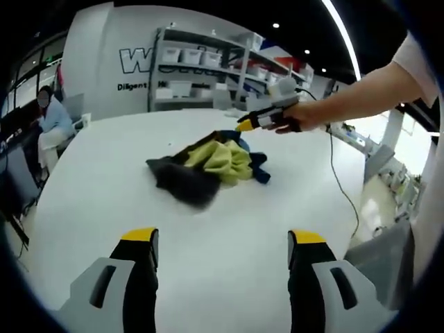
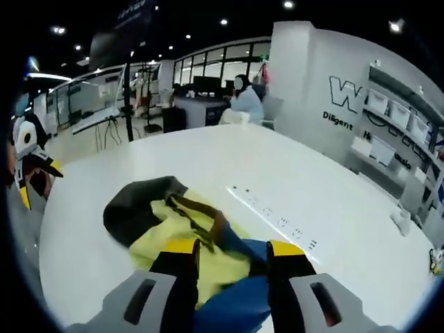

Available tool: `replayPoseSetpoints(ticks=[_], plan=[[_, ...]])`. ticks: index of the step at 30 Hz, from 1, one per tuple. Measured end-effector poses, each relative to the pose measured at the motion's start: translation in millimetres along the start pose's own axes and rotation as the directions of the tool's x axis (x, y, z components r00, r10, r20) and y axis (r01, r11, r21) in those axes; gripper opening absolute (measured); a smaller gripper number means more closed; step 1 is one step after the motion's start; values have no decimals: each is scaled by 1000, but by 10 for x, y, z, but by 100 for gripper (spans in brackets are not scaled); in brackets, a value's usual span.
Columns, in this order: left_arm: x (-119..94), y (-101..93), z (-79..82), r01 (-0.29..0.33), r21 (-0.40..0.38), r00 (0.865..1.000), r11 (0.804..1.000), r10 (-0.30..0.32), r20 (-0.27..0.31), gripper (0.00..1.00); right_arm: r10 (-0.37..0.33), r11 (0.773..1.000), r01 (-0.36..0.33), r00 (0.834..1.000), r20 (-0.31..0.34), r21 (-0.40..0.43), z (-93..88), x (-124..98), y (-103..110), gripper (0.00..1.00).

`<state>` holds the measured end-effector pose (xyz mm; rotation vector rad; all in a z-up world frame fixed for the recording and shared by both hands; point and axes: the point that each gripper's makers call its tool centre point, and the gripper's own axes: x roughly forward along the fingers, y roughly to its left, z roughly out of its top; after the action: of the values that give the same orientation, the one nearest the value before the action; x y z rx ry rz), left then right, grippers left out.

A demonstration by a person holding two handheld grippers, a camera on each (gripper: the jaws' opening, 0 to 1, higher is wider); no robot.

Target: Fold the garment on the visible template until the final outline fits inside the template.

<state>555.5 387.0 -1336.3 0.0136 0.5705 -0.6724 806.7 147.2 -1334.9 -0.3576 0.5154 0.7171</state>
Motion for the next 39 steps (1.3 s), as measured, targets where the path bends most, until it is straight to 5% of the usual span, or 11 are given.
replayPoseSetpoints(ticks=[11,19,21,24,27,39], plan=[[66,25,13,1,-4,1000,1000,-1,-2,72,39,987,-56,993,-115,-149,-166,182,-45,22],[78,31,-7,-2,-7,1000,1000,2,-9,72,9,954,-68,980,-198,-291,-303,284,-138,7],[72,44,-11,-6,-8,1000,1000,6,-13,71,-13,924,-81,971,-240,-375,-360,309,-165,3],[63,64,-6,-11,-9,1000,1000,11,-12,71,2,929,-89,972,-235,-358,-354,346,-123,3],[63,75,-4,-14,-10,1000,1000,14,-14,71,-11,895,-119,958,-288,-431,-430,357,-128,3],[112,66,89,-3,4,1000,1000,4,-7,69,53,893,-162,964,-260,-419,-343,177,-46,0]])
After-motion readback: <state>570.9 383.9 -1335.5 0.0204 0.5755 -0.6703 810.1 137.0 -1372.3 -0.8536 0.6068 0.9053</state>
